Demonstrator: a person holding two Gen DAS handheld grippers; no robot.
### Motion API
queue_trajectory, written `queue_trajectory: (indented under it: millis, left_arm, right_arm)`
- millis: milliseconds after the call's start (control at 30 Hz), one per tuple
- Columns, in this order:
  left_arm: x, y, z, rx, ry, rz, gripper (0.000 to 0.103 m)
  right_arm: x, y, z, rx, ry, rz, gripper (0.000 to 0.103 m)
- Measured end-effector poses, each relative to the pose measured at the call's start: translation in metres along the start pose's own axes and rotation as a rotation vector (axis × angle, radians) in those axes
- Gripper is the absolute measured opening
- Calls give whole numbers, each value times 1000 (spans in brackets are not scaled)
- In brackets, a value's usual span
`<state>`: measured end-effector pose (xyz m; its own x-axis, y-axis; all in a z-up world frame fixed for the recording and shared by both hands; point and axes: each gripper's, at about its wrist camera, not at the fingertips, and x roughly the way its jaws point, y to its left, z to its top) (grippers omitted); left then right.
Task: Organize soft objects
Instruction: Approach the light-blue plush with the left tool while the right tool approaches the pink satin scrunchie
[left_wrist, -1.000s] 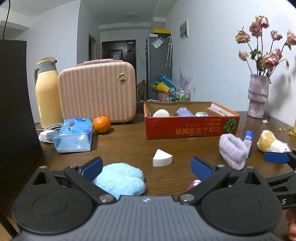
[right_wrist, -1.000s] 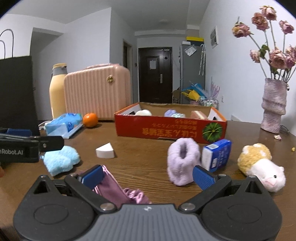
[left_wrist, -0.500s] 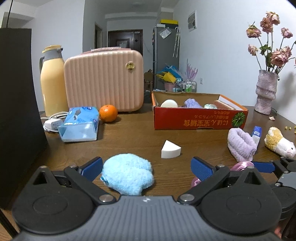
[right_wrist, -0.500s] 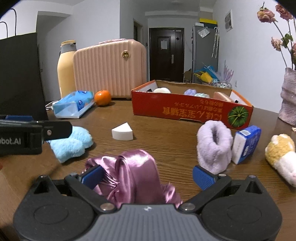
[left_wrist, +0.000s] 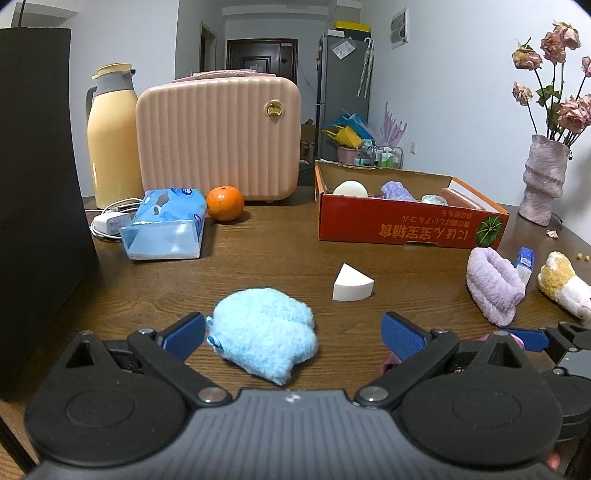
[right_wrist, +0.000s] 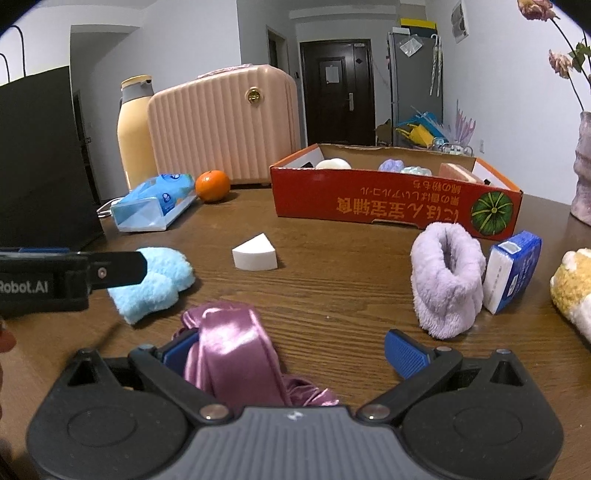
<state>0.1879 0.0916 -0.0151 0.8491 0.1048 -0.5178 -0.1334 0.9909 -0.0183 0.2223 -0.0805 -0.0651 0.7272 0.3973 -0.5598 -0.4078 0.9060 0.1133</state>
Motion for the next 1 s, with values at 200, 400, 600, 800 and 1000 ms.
queue_trajectory:
  millis: [200, 400, 600, 800, 1000]
  left_arm:
    - [1, 1, 0, -6, 10, -4, 103]
    - [2, 2, 0, -11, 18, -8, 103]
    - [3, 2, 0, -15, 23, -11, 103]
    - [4, 2, 0, -18, 28, -13, 103]
    - [6, 3, 0, -22, 35, -14, 103]
  right_arm:
    - [0, 3, -1, -16, 13, 10, 102]
    - [0, 6, -2, -34, 24, 31, 94]
    - [-3, 7, -3, -39, 23, 64, 75]
    - [-10, 11, -3, -55, 1, 120, 28]
    - [-15, 9, -2, -45, -22, 110, 23]
